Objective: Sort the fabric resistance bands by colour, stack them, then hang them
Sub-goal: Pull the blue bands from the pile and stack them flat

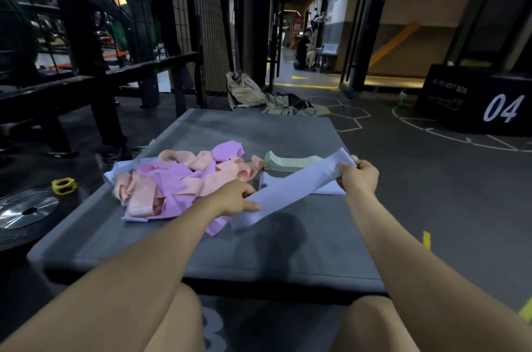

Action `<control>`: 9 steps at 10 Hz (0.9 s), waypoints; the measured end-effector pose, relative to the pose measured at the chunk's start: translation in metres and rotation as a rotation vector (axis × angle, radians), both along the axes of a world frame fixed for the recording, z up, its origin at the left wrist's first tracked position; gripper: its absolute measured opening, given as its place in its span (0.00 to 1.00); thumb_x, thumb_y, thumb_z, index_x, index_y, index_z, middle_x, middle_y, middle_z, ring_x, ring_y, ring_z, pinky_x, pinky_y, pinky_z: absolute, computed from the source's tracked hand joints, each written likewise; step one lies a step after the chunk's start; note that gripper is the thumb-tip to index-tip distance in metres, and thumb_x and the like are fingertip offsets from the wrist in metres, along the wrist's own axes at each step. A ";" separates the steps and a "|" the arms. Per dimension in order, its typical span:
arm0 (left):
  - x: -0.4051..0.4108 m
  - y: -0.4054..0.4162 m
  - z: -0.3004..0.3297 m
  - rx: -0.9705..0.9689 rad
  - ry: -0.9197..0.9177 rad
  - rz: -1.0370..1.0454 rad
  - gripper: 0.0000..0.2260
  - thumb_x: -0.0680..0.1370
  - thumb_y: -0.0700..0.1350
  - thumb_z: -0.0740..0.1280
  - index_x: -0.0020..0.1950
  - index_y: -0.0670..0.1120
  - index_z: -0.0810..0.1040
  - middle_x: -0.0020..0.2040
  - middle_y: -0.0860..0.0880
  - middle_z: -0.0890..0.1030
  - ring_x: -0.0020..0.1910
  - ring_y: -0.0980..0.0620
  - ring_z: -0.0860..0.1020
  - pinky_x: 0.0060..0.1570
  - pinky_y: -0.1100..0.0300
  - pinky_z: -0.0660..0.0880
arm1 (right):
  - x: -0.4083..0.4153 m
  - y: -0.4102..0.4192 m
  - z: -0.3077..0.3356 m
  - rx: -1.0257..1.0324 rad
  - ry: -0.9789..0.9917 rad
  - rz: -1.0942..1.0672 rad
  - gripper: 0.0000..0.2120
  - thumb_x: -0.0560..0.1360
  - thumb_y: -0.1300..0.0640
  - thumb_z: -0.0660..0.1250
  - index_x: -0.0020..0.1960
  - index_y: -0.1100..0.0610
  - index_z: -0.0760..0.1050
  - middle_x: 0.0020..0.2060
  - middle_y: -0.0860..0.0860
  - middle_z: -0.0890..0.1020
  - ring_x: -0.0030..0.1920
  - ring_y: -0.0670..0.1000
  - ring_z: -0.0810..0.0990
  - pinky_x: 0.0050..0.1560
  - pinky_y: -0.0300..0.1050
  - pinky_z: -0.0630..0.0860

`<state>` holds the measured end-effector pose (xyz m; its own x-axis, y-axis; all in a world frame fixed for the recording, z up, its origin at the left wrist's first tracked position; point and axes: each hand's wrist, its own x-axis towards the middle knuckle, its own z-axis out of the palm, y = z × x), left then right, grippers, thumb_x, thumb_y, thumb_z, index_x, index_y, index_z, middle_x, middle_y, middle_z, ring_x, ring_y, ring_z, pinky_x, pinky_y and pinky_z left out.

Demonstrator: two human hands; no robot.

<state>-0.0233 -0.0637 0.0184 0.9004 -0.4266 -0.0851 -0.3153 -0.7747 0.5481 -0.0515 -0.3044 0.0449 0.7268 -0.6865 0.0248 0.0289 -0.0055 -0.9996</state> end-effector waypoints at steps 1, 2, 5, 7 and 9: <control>0.003 0.003 -0.018 0.102 -0.009 0.035 0.11 0.77 0.48 0.66 0.38 0.45 0.69 0.37 0.49 0.69 0.36 0.52 0.66 0.37 0.59 0.62 | -0.003 -0.009 -0.019 -0.003 0.070 -0.041 0.12 0.71 0.67 0.61 0.32 0.57 0.64 0.27 0.54 0.69 0.29 0.52 0.66 0.30 0.40 0.63; 0.008 0.010 -0.029 0.174 0.003 0.080 0.07 0.78 0.46 0.64 0.41 0.46 0.70 0.41 0.49 0.72 0.42 0.50 0.69 0.42 0.60 0.64 | -0.004 -0.022 -0.033 0.045 0.104 -0.088 0.07 0.70 0.68 0.60 0.36 0.58 0.66 0.31 0.55 0.71 0.32 0.52 0.68 0.32 0.41 0.66; 0.041 0.000 -0.039 0.000 -0.111 0.312 0.08 0.75 0.33 0.61 0.53 0.39 0.71 0.51 0.37 0.78 0.48 0.40 0.75 0.48 0.52 0.71 | 0.006 -0.053 -0.069 0.112 0.183 -0.117 0.08 0.71 0.66 0.59 0.35 0.58 0.68 0.31 0.54 0.70 0.31 0.53 0.66 0.29 0.42 0.63; 0.068 -0.030 -0.024 -0.113 -0.249 0.466 0.12 0.81 0.39 0.56 0.60 0.35 0.72 0.59 0.39 0.76 0.59 0.39 0.74 0.55 0.54 0.69 | 0.025 -0.085 -0.065 -0.028 0.208 -0.093 0.05 0.70 0.66 0.64 0.39 0.58 0.76 0.32 0.53 0.74 0.32 0.53 0.71 0.33 0.40 0.68; 0.101 -0.059 -0.018 -0.126 -0.305 0.463 0.09 0.80 0.38 0.57 0.53 0.38 0.75 0.55 0.37 0.78 0.55 0.39 0.75 0.47 0.58 0.67 | 0.051 -0.110 -0.061 -0.233 0.278 -0.100 0.06 0.72 0.67 0.65 0.44 0.60 0.79 0.39 0.54 0.78 0.40 0.54 0.74 0.42 0.41 0.67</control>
